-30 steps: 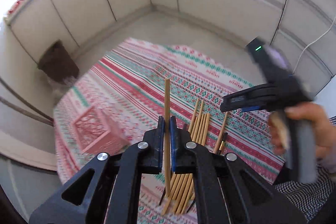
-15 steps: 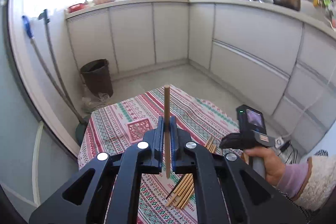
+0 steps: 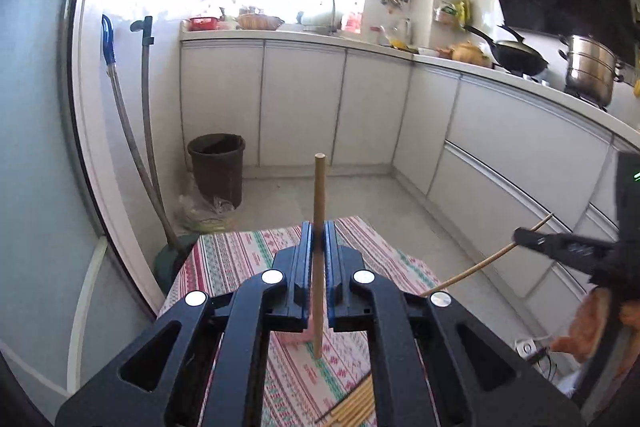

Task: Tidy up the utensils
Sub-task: 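Carry both chopsticks over the pink holder and open both tools to drop them in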

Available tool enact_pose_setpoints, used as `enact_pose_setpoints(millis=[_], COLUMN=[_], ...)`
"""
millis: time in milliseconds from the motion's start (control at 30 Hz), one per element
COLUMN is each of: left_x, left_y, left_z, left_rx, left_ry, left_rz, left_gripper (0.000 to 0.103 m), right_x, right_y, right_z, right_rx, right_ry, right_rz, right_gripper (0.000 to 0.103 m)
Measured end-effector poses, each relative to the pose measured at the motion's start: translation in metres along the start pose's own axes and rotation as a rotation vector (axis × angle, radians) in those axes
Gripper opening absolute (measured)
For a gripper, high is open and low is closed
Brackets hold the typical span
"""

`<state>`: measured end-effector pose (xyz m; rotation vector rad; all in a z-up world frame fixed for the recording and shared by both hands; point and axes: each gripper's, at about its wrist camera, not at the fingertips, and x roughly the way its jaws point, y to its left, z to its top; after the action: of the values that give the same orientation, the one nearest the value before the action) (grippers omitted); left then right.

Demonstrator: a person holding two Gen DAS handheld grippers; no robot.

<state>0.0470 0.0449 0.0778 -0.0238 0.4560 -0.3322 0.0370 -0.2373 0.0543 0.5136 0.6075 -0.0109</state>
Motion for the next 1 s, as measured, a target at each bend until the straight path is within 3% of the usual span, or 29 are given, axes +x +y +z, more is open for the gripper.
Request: enact_pose_setpoints(millis=[233, 433, 500, 567, 700, 767, 900, 1000], left_x=[0.066, 0.115, 0.113, 0.103, 0.070, 0.057, 0.054, 0.067], left_y=[0.016, 0.030, 0.038, 0.044, 0.055, 0.060, 0.067, 0.067], left_z=[0.006, -0.012, -0.019, -0.014, 0.009, 0.015, 0.016, 0.014], left_rx=[-0.047, -0.080, -0.106, -0.107, -0.153, -0.169, -0.177, -0.172], left_ry=[0.031, 0.142, 0.137, 0.121, 0.023, -0.010, -0.006, 0.033], left_rz=[0.050, 0.037, 0.032, 0.045, 0.033, 0.033, 0.046, 0.071], left_gripper=[0.005, 0.006, 0.014, 0.015, 0.027, 0.027, 0.030, 0.030], right_x=[0.031, 0.074, 0.086, 0.095, 0.106, 0.115, 0.141, 0.161], right_y=[0.035, 0.064, 0.072, 0.080, 0.095, 0.105, 0.119, 0.122], right_z=[0.041, 0.037, 0.034, 0.031, 0.025, 0.024, 0.016, 0.005], right_rx=[-0.043, -0.093, -0.101, -0.116, -0.156, -0.176, -0.207, -0.214], right_ry=[-0.013, 0.043, 0.055, 0.061, 0.054, 0.054, 0.077, 0.117], right_rz=[0.051, 0.058, 0.061, 0.064, 0.067, 0.066, 0.059, 0.082], right_gripper=[0.006, 0.006, 0.006, 0.006, 0.006, 0.006, 0.006, 0.014])
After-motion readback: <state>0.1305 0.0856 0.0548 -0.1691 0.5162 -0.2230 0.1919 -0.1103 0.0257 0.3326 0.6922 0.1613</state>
